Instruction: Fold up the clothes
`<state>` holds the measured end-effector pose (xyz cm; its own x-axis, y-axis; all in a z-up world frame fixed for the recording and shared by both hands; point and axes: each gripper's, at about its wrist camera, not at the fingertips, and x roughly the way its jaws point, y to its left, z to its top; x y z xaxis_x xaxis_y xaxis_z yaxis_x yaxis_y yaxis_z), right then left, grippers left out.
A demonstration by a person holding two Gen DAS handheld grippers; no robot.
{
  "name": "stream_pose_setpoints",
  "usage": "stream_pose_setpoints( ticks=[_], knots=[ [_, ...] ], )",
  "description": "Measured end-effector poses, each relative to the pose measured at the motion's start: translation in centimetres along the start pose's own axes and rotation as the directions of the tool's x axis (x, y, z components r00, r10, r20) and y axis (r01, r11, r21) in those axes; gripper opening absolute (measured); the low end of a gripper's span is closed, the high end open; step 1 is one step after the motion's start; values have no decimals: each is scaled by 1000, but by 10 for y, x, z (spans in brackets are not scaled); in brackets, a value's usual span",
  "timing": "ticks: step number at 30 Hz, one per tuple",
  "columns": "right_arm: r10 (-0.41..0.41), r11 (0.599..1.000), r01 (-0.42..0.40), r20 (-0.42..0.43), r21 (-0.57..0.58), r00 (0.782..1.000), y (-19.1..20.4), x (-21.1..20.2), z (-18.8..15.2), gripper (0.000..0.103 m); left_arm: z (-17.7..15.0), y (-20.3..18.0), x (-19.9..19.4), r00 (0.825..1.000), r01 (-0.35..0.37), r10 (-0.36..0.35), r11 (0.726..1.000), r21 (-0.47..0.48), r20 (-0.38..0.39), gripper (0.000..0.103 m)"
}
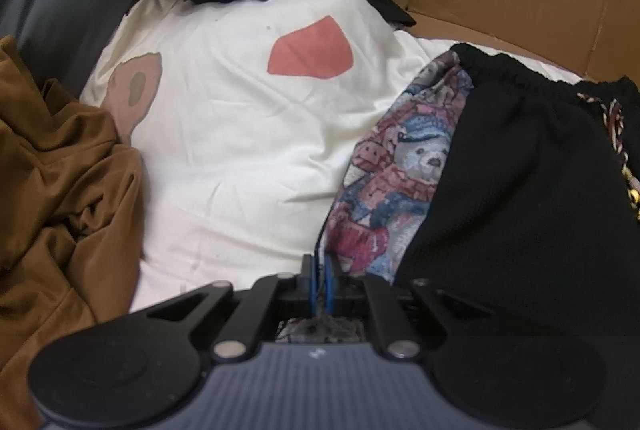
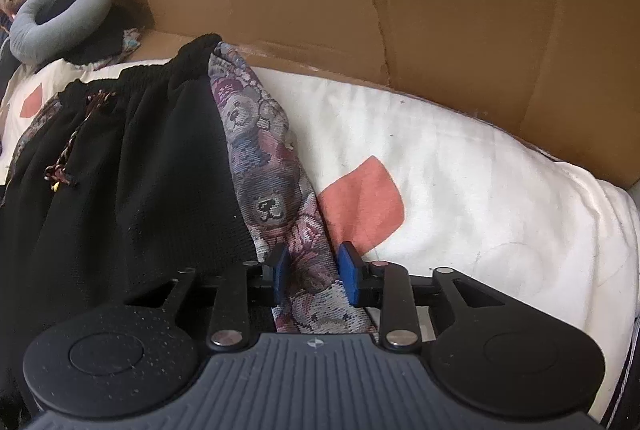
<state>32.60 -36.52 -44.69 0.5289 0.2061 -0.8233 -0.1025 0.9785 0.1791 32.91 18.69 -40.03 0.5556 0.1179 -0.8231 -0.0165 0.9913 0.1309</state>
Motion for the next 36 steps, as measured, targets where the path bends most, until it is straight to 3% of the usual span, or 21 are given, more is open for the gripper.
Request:
stream_pose_setpoints(
  ticks=[5, 7, 8, 12, 21, 23, 28, 32, 36],
  knots=[
    [1, 998, -1, -10, -57, 1000, 4, 1, 0, 31, 1, -1, 0, 1000, -5, 5, 1000, 10, -1, 5],
    [-11, 996, 10, -3, -88, 1000, 5, -1, -1, 18, 1, -1, 0, 1000, -8, 8, 1000, 14, 0, 5],
    [-17, 995, 17, -2, -97, 1000, 5, -2, -1, 5, 0, -1, -1, 1000, -10, 10, 1000, 13, 3, 5],
    [-42, 990, 42, 4, -134, 999, 5, -9, 1, 0, -1, -5, -5, 999, -28, 27, 999, 41, 20, 4],
    [-141, 967, 148, 50, -205, 989, 3, -23, 5, 0, 2, 6, -11, 999, -33, 31, 999, 37, 40, 4],
    [-139, 970, 138, 10, -202, 990, 2, -12, 1, 0, 2, 7, -5, 999, -29, 28, 999, 41, 19, 4],
    [-61, 994, 65, 39, -84, 997, -10, -17, 8, 6, 9, 11, -8, 1000, 16, -16, 1000, -4, 9, 9],
    [-43, 998, 47, 95, -38, 995, -21, -26, 22, 30, 14, 14, -10, 999, 36, -36, 999, -3, 25, 10],
    [-56, 998, 59, 101, -26, 993, -21, -16, 42, 30, 27, 16, -11, 998, 44, -44, 999, -8, 52, 10]
  ],
)
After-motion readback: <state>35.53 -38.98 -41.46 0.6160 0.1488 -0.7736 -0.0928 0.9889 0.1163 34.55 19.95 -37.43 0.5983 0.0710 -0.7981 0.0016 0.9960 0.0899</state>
